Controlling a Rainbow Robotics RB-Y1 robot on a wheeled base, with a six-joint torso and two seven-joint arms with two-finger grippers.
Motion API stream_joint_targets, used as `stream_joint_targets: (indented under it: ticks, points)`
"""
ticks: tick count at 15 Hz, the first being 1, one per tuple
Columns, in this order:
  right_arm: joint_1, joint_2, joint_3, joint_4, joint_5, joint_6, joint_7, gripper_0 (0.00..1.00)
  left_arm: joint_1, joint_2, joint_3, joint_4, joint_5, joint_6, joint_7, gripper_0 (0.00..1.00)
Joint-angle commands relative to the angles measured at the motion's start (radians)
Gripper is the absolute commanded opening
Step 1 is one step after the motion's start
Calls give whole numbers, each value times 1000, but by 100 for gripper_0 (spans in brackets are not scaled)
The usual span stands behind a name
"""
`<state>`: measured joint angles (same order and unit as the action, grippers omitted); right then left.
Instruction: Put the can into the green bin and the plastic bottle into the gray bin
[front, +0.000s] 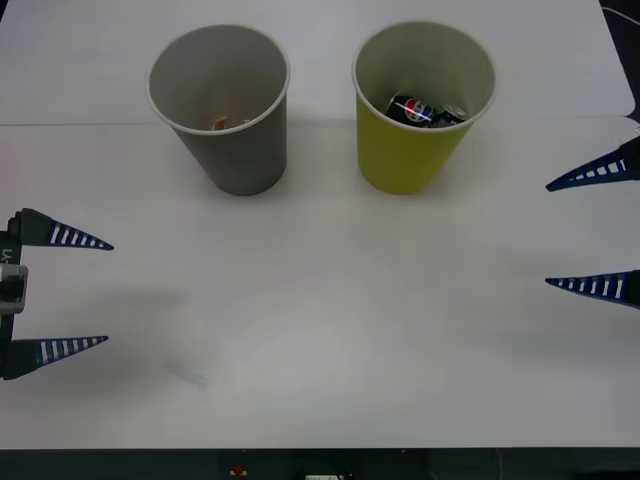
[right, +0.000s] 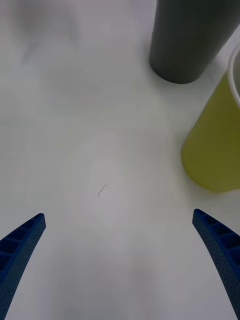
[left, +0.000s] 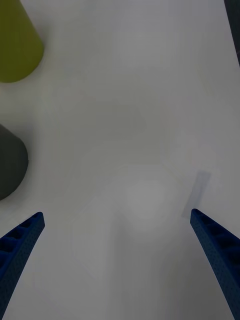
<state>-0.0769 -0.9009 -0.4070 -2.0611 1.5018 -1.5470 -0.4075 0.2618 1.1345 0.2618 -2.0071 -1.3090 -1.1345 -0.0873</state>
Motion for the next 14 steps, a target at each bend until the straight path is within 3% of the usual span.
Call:
stream_joint_targets:
  ticks: [1,7,14]
  points:
    - [78,33,-16,-80,2,34,15,100,0,0,0,0,0,0,0,100]
    - [157,108,-18,-203,29,36,58,100,0,0,0,0,0,0,0,100]
    - [175,120,-6,-232,32,36,62,100,0,0,0,0,0,0,0,100]
